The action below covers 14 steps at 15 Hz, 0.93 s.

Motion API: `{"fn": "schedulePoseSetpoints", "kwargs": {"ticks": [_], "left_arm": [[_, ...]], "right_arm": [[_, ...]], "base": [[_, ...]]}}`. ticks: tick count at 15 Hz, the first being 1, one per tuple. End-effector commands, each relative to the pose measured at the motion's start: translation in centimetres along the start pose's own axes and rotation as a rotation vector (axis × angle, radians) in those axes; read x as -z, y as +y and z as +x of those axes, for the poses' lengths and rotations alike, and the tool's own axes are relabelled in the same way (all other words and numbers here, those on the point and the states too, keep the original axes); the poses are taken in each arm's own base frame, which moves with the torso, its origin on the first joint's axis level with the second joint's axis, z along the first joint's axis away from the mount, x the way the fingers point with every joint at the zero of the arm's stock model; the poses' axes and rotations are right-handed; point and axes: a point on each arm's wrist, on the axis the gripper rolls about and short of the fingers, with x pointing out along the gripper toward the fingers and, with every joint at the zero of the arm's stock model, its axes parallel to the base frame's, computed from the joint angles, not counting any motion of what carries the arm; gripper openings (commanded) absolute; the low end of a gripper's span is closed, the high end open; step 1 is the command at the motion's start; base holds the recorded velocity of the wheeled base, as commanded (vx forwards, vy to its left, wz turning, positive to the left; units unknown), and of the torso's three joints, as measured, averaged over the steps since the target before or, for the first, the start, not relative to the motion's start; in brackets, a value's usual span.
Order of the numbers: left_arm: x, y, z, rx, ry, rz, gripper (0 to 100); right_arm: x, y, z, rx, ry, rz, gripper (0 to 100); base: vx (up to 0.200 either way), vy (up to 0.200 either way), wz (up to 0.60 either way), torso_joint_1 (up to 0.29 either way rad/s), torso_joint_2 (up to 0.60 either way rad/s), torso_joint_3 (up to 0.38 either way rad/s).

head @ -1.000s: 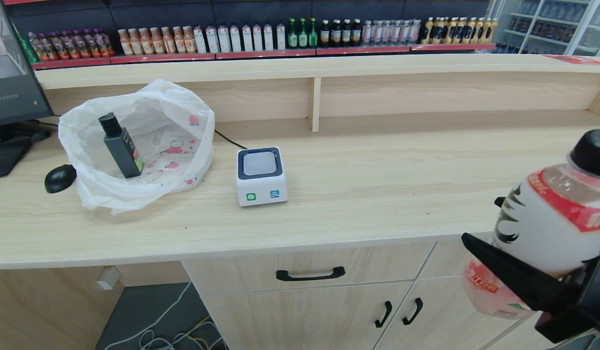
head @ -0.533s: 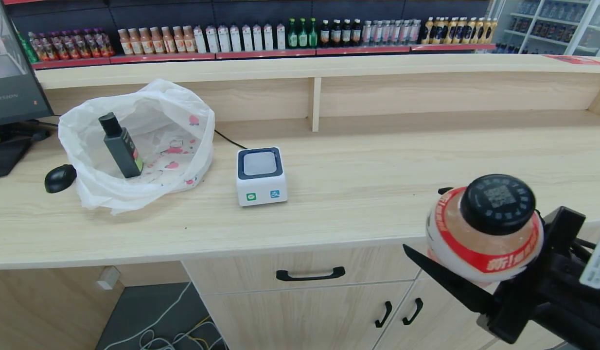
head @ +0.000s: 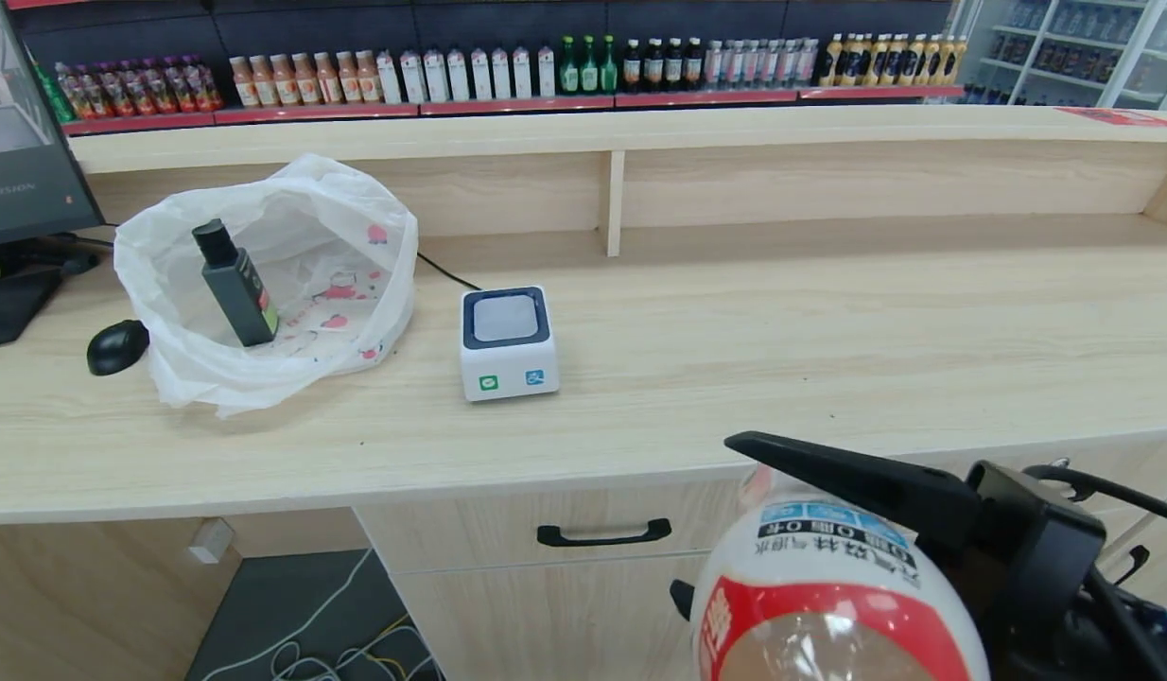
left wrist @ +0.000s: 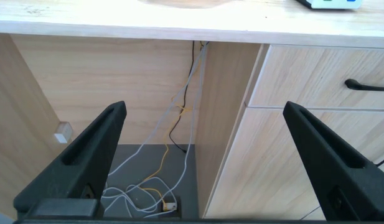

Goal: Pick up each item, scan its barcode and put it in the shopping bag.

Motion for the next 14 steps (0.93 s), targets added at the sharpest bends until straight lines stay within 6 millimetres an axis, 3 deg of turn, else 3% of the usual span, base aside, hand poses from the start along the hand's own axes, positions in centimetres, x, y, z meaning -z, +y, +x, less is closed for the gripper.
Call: {"fn": "schedulePoseSetpoints", "kwargs": {"ticks": [1, 6, 14], "left_arm": [[0.0, 0.0, 0.0, 0.0, 0.0, 0.0, 100], [0.0, 0.0, 0.0, 0.0, 0.0, 0.0, 100], [0.0, 0.0, 0.0, 0.0, 0.0, 0.0, 100]], "right_arm": [[-0.3, 0.1, 0.8, -0.003, -0.013, -0.135, 0], [-1.6, -1.1, 1.5, 0.054, -0.056, -0.422, 0], [-1.3, -0.2, 2.3, 0.023, -0.049, -0.537, 0]], "base": [[0.0, 0.0, 0.0, 0.0, 0.0, 0.0], [0.0, 0.0, 0.0, 0.0, 0.0, 0.0], [0.0, 0.0, 0.0, 0.0, 0.0, 0.0]]}}
